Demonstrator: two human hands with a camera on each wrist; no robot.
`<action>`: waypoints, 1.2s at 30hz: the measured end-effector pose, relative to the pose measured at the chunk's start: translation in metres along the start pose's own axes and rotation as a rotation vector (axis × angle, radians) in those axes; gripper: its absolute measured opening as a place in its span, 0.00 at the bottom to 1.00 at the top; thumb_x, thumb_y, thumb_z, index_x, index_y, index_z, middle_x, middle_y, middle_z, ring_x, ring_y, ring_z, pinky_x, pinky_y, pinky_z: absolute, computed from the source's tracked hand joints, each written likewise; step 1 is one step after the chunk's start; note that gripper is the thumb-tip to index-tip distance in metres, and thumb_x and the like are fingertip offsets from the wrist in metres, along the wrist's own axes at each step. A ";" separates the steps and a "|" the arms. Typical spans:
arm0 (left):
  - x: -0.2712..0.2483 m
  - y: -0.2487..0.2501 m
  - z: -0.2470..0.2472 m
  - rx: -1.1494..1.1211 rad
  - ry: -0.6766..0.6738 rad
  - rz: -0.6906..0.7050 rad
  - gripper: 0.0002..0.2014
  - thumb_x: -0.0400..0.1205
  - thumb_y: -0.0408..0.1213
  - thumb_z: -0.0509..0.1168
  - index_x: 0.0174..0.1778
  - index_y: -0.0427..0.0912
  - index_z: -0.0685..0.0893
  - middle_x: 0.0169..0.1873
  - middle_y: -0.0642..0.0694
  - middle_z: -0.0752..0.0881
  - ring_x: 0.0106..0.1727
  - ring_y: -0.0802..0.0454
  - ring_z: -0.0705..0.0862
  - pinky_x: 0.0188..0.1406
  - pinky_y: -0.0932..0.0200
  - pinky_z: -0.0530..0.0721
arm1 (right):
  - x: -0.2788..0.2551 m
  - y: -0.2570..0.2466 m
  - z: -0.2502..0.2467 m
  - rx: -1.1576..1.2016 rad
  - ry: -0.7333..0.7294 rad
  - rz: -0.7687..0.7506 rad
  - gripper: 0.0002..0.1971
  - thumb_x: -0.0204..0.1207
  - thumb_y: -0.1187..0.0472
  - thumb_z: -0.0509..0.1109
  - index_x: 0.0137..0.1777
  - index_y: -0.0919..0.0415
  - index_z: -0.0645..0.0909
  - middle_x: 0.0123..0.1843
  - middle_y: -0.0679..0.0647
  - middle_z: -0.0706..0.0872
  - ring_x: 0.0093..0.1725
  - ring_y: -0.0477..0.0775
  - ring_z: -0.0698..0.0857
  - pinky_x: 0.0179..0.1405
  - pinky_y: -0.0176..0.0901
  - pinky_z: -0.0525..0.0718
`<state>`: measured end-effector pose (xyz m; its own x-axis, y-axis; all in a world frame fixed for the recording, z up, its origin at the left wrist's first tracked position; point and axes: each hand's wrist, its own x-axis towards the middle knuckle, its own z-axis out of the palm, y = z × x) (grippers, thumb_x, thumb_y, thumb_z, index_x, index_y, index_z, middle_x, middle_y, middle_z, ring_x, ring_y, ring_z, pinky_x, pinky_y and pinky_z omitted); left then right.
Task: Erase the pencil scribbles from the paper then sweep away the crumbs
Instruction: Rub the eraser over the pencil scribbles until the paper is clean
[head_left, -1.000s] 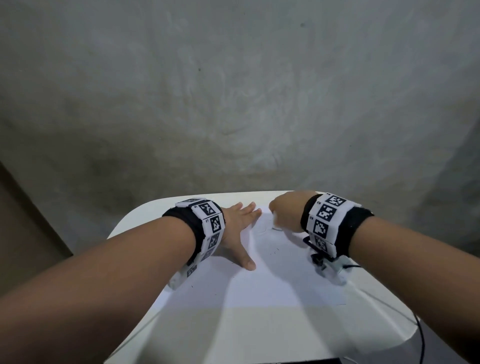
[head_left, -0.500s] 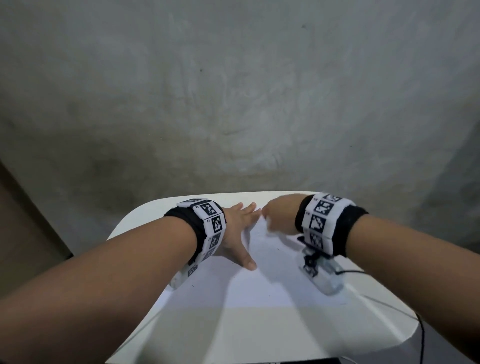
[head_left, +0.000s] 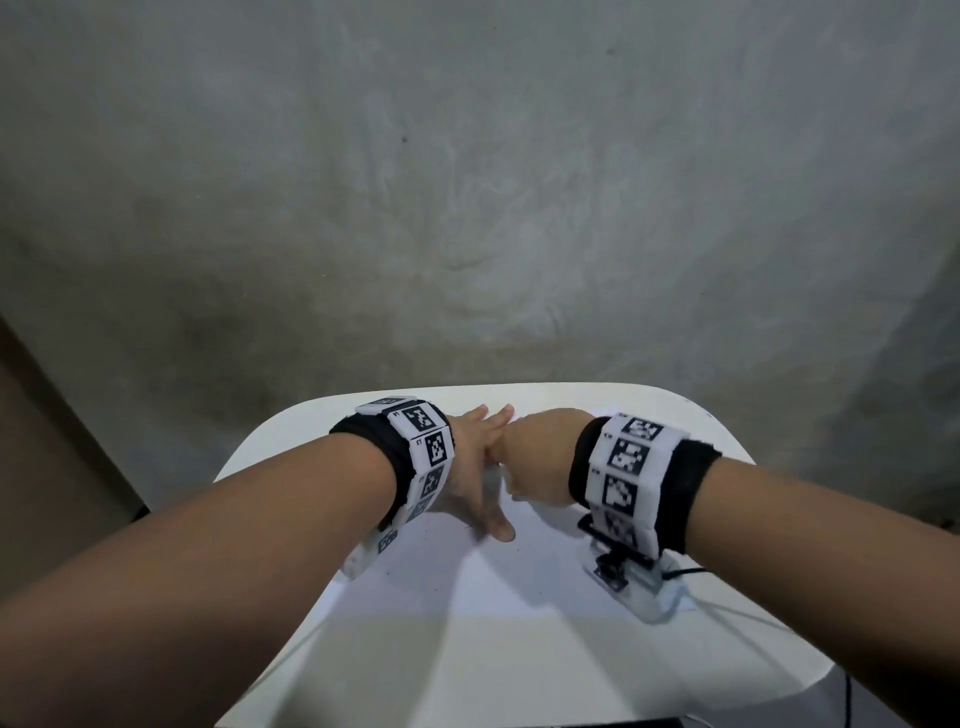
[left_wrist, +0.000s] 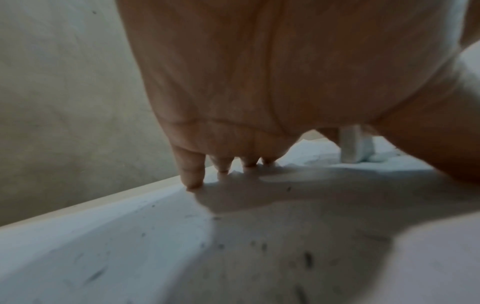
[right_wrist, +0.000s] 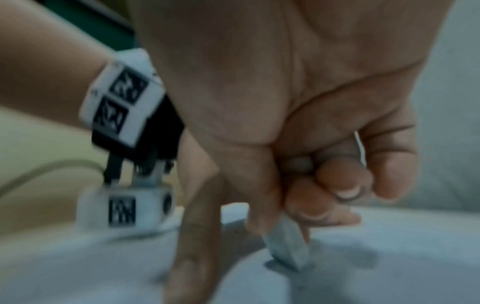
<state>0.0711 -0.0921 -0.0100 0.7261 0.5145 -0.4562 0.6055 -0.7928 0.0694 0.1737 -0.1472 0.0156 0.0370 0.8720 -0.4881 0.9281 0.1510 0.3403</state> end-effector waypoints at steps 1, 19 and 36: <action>0.002 -0.002 0.000 -0.011 -0.002 0.006 0.65 0.66 0.64 0.76 0.83 0.55 0.32 0.84 0.54 0.34 0.85 0.50 0.36 0.83 0.43 0.46 | 0.007 0.004 0.003 -0.005 0.015 -0.019 0.19 0.84 0.58 0.63 0.74 0.60 0.75 0.69 0.56 0.82 0.66 0.54 0.81 0.56 0.45 0.76; 0.000 0.000 -0.001 -0.013 -0.014 -0.006 0.65 0.65 0.67 0.75 0.83 0.55 0.34 0.85 0.52 0.42 0.86 0.47 0.41 0.81 0.43 0.49 | 0.009 0.014 -0.003 0.133 0.043 0.093 0.13 0.78 0.59 0.67 0.61 0.57 0.83 0.53 0.51 0.88 0.50 0.55 0.86 0.37 0.37 0.79; -0.007 -0.024 0.004 0.078 -0.106 -0.024 0.68 0.63 0.71 0.72 0.81 0.55 0.27 0.82 0.56 0.29 0.84 0.50 0.32 0.82 0.34 0.46 | 0.019 0.014 -0.009 0.093 0.039 0.166 0.09 0.76 0.55 0.69 0.53 0.55 0.81 0.56 0.51 0.87 0.51 0.59 0.87 0.51 0.49 0.85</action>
<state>0.0508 -0.0780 -0.0119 0.6708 0.4996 -0.5481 0.5922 -0.8057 -0.0095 0.1843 -0.1244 0.0190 0.1800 0.8991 -0.3989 0.9408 -0.0389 0.3368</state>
